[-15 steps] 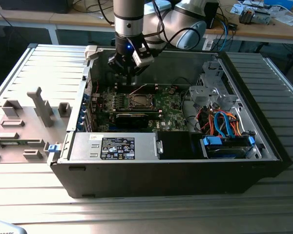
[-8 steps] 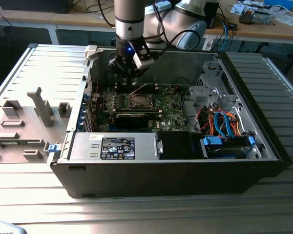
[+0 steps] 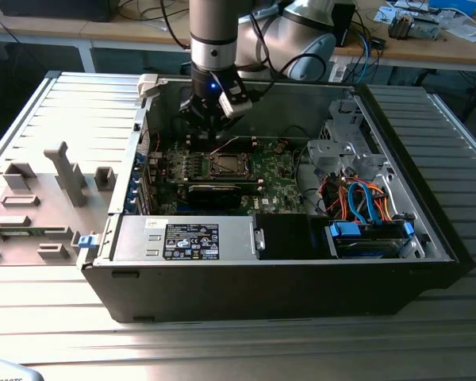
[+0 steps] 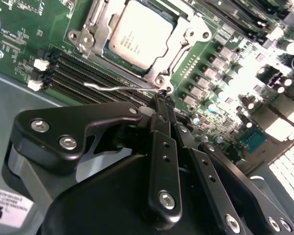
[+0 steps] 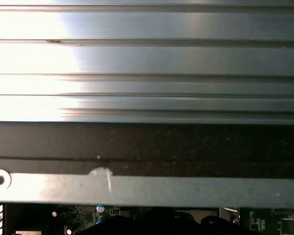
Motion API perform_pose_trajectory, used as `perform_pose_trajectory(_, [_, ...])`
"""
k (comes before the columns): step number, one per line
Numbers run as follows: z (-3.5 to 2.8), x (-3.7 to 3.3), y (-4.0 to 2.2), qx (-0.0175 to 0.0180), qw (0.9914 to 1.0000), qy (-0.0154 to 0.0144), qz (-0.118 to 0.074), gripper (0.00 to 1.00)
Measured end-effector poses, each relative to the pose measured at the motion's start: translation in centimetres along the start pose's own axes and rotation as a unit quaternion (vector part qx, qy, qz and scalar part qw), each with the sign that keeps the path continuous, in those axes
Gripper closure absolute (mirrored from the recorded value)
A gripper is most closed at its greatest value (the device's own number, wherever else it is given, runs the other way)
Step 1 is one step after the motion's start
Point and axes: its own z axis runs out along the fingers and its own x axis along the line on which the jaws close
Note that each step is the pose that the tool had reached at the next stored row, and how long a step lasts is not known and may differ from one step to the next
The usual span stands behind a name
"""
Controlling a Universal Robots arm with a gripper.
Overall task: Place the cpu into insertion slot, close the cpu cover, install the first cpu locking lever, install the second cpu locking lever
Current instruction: 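Install the first cpu locking lever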
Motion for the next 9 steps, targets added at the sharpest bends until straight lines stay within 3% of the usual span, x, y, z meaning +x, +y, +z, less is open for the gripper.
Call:
perform_pose_trajectory(5, [0.45,-0.56,0.0,0.0,1.0,0.0016,0.0,0.89])
perform_pose_trajectory(9, [0.82,-0.62,0.0,0.0,0.99998,0.0021,-0.006,0.89])
